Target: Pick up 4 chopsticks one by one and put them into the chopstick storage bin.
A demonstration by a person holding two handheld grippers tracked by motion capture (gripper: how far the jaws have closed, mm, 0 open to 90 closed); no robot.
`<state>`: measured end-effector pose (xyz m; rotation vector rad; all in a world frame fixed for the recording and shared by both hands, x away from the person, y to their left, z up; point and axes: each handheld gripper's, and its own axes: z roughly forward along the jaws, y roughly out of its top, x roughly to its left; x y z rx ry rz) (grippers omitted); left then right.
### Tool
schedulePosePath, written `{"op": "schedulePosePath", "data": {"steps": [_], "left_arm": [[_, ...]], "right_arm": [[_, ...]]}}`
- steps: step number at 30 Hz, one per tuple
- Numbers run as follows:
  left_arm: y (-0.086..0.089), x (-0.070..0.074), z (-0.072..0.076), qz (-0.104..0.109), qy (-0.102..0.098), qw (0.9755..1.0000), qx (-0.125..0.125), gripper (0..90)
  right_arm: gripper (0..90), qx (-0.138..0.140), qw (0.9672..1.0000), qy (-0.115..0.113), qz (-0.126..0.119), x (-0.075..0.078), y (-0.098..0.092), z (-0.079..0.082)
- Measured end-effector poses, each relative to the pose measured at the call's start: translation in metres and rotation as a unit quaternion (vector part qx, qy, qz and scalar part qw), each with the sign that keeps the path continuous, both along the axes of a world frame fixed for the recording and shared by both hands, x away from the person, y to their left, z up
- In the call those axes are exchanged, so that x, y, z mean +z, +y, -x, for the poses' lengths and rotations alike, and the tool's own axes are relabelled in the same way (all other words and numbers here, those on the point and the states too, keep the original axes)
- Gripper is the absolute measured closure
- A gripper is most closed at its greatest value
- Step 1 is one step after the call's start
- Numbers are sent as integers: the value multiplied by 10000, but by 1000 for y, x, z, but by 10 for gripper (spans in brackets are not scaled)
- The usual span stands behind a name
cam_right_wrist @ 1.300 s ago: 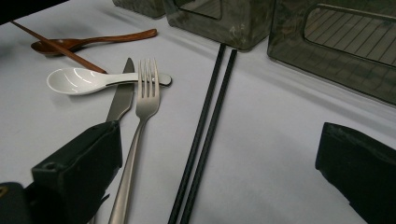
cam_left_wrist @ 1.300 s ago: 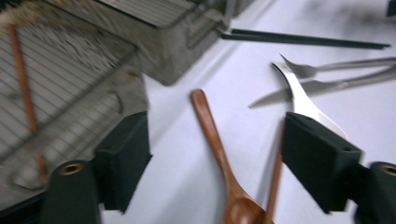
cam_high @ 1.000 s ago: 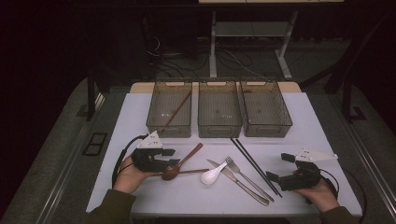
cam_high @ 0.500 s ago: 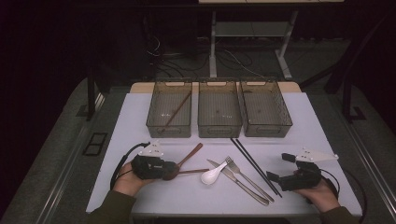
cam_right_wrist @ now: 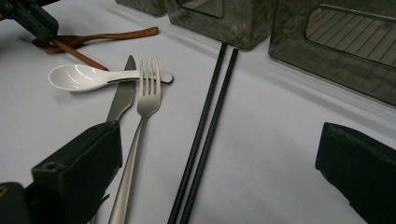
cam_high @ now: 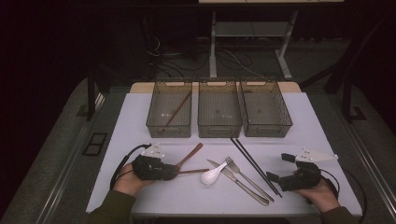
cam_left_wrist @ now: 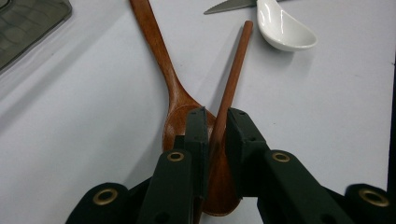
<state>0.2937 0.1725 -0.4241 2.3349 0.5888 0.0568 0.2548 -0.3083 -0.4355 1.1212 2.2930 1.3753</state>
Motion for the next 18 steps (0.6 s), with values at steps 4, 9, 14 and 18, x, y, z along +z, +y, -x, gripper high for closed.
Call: {"op": "schedulePosePath", "data": {"steps": [4,9,14,18], "left_arm": [[0,-3,-1,-119,21,9999,5,783],[0,-4,-2,-176,50,9998,-19,786],[0,-5,-3,-205,79,9997,-46,798],[-1,-6,-4,-266,90,9996,-47,826]], "right_arm": [[8,-3,10000,1,-1,0,0,0],[8,-5,10000,2,1,0,0,0],[8,-2,10000,-3,6,0,0,0],[8,0,10000,0,8,0,0,0]]}}
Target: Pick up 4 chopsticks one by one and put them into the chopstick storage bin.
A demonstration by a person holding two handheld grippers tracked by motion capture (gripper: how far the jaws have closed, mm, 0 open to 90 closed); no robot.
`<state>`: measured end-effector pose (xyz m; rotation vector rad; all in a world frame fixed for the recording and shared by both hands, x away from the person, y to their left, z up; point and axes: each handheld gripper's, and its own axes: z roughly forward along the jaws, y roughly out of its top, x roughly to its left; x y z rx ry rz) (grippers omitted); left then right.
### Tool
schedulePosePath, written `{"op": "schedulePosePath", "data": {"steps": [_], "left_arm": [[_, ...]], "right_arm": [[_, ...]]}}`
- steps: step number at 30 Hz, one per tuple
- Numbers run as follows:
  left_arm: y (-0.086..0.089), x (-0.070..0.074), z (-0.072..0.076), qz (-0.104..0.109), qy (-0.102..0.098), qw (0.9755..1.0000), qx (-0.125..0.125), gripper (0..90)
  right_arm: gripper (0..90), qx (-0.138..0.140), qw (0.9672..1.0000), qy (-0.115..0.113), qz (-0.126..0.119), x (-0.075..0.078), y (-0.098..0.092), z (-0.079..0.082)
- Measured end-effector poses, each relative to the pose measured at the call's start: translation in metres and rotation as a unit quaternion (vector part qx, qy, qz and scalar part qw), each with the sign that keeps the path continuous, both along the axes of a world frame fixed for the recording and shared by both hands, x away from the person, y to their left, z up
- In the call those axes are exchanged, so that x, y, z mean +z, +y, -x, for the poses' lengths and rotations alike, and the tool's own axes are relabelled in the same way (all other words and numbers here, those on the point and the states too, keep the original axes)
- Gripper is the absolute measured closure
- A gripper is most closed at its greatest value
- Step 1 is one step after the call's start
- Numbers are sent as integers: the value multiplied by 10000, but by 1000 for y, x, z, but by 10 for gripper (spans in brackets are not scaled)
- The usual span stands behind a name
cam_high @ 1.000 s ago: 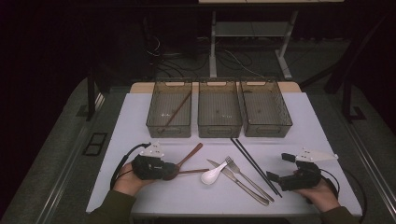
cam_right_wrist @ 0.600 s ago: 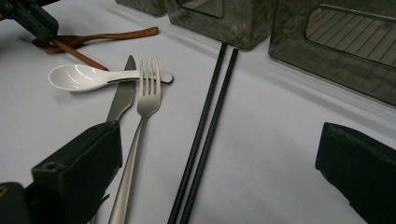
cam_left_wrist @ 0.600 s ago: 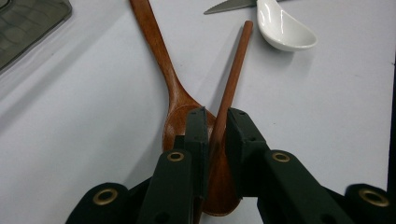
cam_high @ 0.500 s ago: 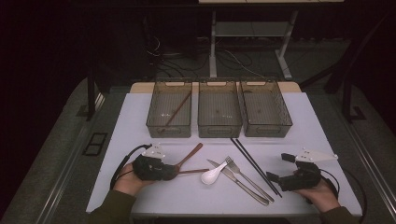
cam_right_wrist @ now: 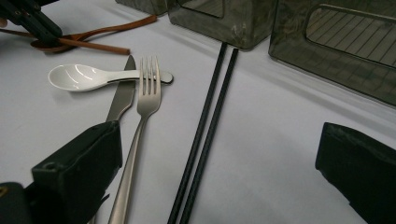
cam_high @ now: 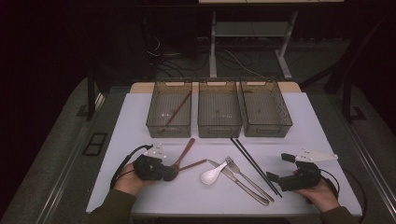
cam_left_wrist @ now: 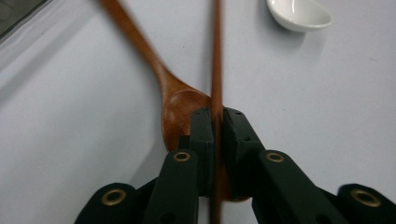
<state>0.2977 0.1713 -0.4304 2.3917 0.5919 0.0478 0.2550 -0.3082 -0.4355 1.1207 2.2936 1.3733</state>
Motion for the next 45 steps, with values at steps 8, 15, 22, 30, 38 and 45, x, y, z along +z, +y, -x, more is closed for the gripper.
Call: {"op": "schedulePosePath", "data": {"steps": [8,15,22,30,38,45], "left_arm": [[0,0,-1,2,2,10000,-25,831],[-1,0,0,42,44,10000,-51,837],[-2,3,1,82,91,9999,-72,839],[0,9,1,268,3,9996,70,841],[3,16,0,463,-57,9979,442,843],[6,22,0,555,-210,9953,767,844]], "right_arm": [[8,-4,10000,3,2,0,0,0],[8,15,10000,-19,20,0,0,-1],[8,17,10000,-17,20,-1,0,0],[8,5,10000,-10,13,-1,0,0],[8,1,10000,-13,4,0,0,0],[8,-9,10000,22,-6,0,0,0]]}}
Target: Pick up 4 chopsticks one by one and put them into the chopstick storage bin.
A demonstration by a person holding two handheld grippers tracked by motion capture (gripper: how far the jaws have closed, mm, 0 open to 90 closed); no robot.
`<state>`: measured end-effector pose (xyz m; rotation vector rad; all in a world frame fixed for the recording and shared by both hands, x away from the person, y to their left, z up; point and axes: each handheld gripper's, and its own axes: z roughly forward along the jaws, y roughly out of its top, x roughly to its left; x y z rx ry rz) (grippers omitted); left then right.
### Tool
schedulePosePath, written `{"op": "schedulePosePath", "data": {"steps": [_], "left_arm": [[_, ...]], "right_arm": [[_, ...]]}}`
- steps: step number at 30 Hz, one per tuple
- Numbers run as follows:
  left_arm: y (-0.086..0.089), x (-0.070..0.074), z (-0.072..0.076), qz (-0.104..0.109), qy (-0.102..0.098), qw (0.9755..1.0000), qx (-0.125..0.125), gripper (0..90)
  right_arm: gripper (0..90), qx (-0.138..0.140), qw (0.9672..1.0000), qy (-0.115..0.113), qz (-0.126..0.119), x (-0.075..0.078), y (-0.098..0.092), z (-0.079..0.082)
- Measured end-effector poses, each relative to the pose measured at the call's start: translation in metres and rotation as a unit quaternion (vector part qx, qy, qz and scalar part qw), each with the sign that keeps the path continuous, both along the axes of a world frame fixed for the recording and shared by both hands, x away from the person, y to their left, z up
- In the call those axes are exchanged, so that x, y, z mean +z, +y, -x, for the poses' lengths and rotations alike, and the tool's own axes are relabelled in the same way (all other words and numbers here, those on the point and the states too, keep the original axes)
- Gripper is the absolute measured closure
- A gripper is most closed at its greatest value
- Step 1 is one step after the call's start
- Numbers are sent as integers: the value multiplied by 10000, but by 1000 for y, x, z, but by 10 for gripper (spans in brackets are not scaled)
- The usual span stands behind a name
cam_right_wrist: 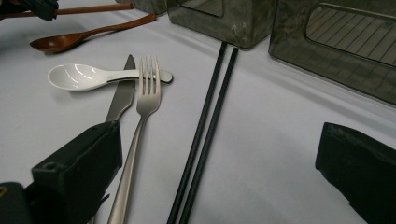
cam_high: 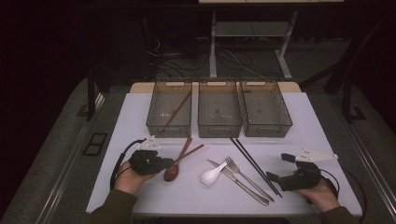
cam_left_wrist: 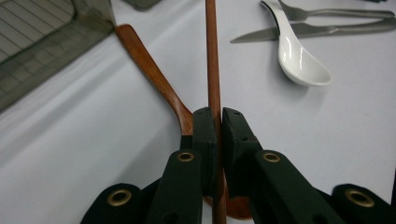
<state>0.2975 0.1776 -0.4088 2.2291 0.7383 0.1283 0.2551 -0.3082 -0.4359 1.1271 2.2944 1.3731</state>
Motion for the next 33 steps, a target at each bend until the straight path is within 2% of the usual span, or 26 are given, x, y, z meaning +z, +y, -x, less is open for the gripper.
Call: {"op": "schedulePosePath", "data": {"steps": [4,6,16,25,28,33], "left_arm": [[0,3,0,61,-93,9999,125,844],[0,4,-1,45,-127,9998,111,844],[-3,7,-1,102,-155,9997,162,844],[0,17,-8,157,-292,9989,326,844],[1,20,-10,255,-310,9985,378,844],[0,26,-14,294,-374,9979,433,844]], "right_arm": [[8,0,10000,-17,1,0,0,-1],[8,8,10000,-23,-4,0,0,-1],[8,24,10000,-8,27,-1,0,-1],[8,29,10000,-16,29,-1,1,-1],[8,31,10000,-6,27,-2,1,-2],[8,56,10000,19,56,-2,3,-2]]}}
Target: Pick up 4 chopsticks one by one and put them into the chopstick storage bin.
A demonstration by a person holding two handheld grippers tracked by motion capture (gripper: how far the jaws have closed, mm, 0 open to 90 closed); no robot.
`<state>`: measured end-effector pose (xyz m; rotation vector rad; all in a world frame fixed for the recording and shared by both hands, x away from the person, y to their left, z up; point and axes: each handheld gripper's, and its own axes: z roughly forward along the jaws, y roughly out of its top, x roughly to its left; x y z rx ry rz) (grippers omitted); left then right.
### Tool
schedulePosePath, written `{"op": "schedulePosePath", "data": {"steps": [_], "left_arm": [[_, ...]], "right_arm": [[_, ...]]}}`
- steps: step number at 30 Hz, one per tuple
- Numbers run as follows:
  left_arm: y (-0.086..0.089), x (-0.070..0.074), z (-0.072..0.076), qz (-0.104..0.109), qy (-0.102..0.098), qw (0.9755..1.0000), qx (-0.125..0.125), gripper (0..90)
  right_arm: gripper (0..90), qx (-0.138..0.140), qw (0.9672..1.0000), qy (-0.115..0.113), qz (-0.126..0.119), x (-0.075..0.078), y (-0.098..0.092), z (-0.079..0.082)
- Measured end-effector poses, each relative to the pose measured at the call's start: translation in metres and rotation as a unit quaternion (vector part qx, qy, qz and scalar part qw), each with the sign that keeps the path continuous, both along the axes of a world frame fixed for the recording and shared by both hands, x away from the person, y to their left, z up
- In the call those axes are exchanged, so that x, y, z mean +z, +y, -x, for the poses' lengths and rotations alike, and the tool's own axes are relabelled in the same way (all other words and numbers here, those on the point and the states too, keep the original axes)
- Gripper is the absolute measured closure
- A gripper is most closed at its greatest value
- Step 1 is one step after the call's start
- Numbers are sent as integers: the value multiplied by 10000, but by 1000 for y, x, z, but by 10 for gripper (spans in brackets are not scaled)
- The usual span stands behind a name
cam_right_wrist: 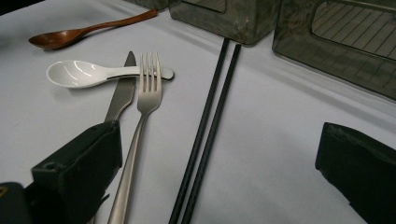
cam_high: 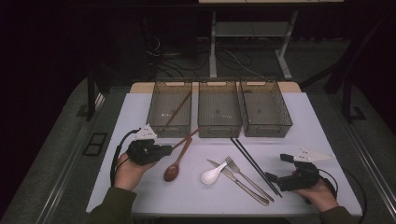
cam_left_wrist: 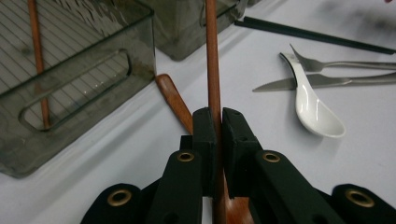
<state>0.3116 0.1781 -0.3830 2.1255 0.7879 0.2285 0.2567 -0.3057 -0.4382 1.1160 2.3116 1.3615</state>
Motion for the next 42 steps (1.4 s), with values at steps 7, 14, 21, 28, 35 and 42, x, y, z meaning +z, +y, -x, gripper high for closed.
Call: {"op": "schedulePosePath", "data": {"steps": [7,14,21,28,35,42], "left_arm": [[-4,8,-9,21,-104,9999,94,844],[-4,8,-15,11,-113,9998,184,844],[-1,13,-25,65,-160,9994,315,845],[-1,21,-39,108,-265,9987,433,845],[-1,26,-57,194,-321,9974,619,845],[-3,31,-77,262,-316,9962,769,845]], "right_arm": [[8,-35,10000,9,1,0,0,0],[8,-47,10000,9,-6,-1,0,-1],[8,-50,10000,13,-9,-1,0,-1],[8,-78,10000,14,-20,-1,-1,0],[8,-72,10000,20,-21,-1,-1,0],[8,-77,10000,1,-32,-1,-2,0]]}}
